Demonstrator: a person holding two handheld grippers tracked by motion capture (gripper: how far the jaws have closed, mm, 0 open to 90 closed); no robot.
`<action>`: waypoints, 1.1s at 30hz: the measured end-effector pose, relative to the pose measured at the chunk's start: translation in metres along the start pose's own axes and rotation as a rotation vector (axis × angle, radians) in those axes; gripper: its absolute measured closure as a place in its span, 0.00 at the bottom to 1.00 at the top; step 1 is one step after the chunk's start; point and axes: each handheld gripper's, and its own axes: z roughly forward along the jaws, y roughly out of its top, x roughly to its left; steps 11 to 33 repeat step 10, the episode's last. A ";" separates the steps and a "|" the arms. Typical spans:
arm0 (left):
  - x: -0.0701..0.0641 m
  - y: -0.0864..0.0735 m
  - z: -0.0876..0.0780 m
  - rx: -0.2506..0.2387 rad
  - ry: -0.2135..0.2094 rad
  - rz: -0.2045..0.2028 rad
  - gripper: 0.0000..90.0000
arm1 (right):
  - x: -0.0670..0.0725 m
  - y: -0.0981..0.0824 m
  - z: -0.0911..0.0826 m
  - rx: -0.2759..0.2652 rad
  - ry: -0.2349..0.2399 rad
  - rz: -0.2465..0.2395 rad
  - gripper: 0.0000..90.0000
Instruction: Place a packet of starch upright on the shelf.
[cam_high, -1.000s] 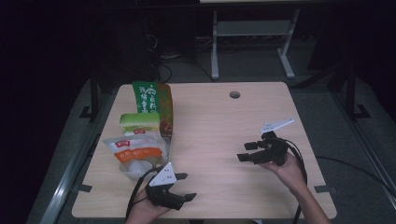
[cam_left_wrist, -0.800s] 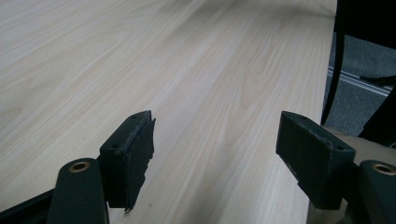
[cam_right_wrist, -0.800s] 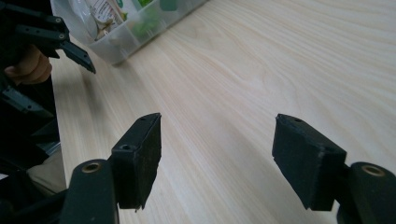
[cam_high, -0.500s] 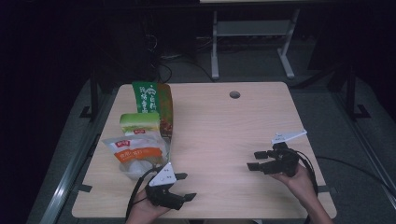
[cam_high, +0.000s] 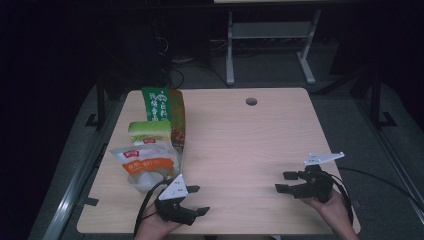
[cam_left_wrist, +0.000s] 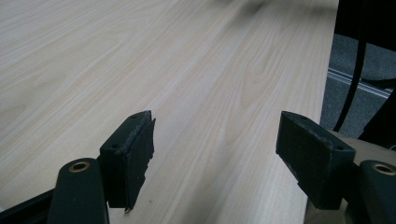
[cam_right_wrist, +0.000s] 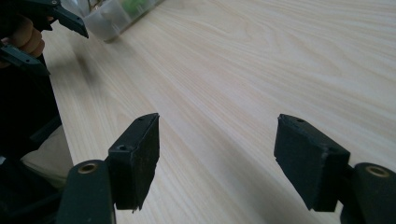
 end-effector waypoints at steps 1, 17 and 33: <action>0.000 0.000 0.000 0.002 0.000 0.002 0.30 | 0.000 -0.002 -0.001 -0.006 -0.004 -0.006 0.33; -0.004 0.000 0.002 0.003 -0.008 0.006 0.30 | 0.011 -0.021 -0.010 -0.077 -0.030 -0.003 0.29; -0.004 0.000 0.002 0.003 -0.008 0.006 0.30 | 0.011 -0.021 -0.010 -0.077 -0.030 -0.003 0.29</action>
